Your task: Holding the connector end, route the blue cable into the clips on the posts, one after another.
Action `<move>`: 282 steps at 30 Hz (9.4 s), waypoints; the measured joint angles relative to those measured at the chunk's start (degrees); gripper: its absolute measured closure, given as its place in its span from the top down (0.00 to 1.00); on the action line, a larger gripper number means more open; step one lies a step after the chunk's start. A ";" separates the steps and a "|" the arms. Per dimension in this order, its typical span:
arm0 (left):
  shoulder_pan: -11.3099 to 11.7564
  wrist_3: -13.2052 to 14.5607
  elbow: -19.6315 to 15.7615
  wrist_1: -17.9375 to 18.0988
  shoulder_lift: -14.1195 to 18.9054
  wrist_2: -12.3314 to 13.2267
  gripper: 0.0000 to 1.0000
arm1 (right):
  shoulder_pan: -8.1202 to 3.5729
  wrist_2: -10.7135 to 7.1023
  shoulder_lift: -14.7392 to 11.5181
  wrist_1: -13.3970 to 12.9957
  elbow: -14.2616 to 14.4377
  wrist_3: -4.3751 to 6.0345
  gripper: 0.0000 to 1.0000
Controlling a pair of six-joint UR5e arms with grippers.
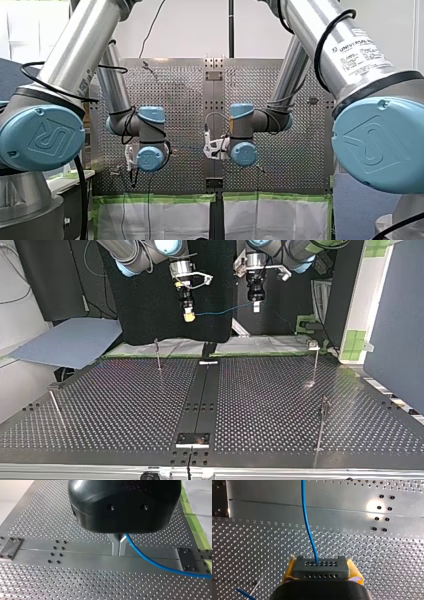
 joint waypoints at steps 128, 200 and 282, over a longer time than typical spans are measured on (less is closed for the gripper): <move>19.97 -0.91 21.08 -46.05 32.73 4.80 0.00 | 2.79 -15.58 -11.89 30.74 -29.96 4.56 0.00; 31.68 -2.90 32.76 -50.41 28.30 21.15 0.00 | 4.13 -15.71 -3.17 36.21 -48.33 7.91 0.00; 38.64 -14.04 41.15 -44.30 16.98 33.87 0.03 | -1.61 -19.90 3.86 37.39 -58.45 8.13 0.00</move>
